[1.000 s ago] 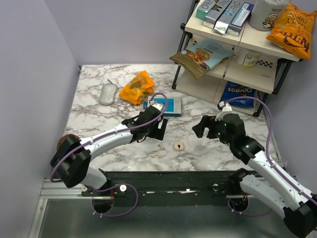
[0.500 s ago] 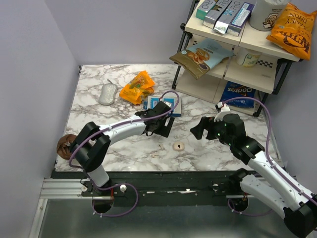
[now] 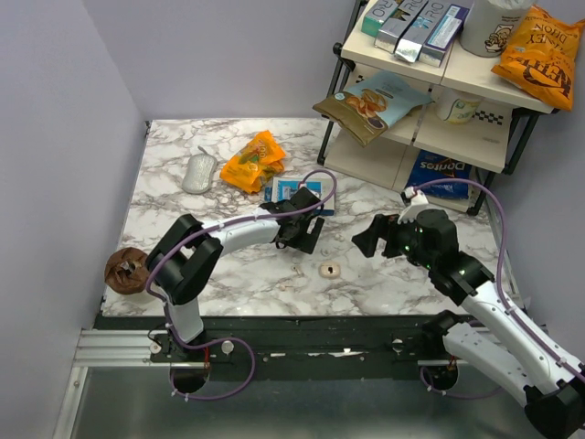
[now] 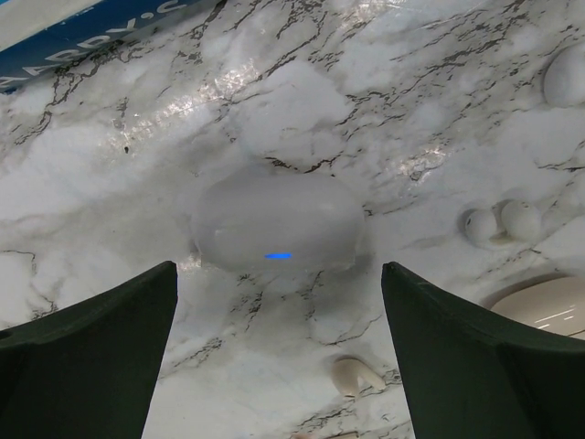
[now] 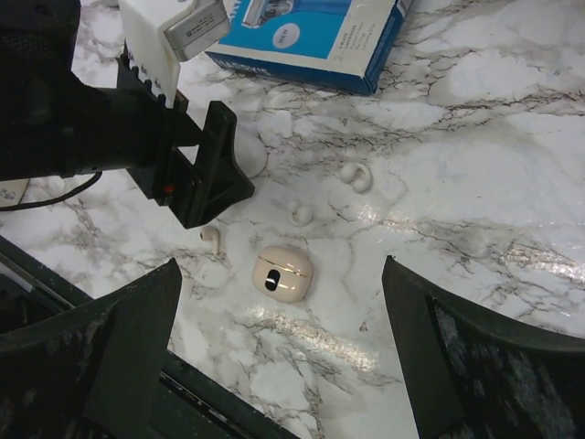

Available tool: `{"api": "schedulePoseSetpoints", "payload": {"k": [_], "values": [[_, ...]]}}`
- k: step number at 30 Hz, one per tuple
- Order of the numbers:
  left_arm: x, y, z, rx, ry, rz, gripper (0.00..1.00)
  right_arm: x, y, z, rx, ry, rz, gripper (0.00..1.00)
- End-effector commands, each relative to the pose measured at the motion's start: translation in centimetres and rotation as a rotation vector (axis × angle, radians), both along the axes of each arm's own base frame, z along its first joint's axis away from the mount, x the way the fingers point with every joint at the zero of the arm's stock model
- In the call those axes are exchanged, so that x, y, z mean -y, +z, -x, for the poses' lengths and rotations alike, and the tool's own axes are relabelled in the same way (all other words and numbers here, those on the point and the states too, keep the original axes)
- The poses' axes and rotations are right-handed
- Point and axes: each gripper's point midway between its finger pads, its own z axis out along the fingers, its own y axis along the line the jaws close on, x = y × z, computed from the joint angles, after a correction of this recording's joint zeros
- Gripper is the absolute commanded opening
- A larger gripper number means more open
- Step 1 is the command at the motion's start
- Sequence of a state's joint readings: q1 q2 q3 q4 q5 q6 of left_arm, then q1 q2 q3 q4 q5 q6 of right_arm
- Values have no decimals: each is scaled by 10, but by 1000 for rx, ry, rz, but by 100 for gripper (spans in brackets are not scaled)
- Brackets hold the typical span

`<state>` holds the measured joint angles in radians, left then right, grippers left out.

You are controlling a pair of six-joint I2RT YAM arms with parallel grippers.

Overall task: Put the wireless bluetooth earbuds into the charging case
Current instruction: Pick up the charging case at the center of the board.

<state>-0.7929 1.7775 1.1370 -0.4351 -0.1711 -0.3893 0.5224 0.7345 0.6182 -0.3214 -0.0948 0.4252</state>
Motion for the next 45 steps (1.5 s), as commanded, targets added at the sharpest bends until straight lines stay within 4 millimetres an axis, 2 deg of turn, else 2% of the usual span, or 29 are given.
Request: {"api": "schedulePoseSetpoints", "payload": {"k": [1,8,13,23,35,38,39,43,44,45], "values": [[-2,-6,-8,2,30,-9,99,-3,3,6,-16,28,1,100],[-3,-7,-13,18,74,3,99,-3,1,4,-24,25,8,100],[6,-6,-18,18,69,28,99,-5,-4,5,-39,31,5,100],[4,-20,-17,4,72,12,96,-3,-7,7,-43,27,6,100],[2,-22,-10,-6,47,17,69,-2,-4,8,-40,23,3,100],[3,-18,-10,1,42,28,58,-2,-3,8,-39,24,0,100],[3,-18,-10,8,36,35,47,-2,-1,7,-36,18,-3,100],[9,4,-14,81,20,114,29,-1,12,5,-11,3,-12,100],[12,20,-16,122,17,152,26,1,13,4,-10,-6,-12,100],[13,26,-18,153,15,182,22,1,15,2,-7,-15,-13,100]]}}
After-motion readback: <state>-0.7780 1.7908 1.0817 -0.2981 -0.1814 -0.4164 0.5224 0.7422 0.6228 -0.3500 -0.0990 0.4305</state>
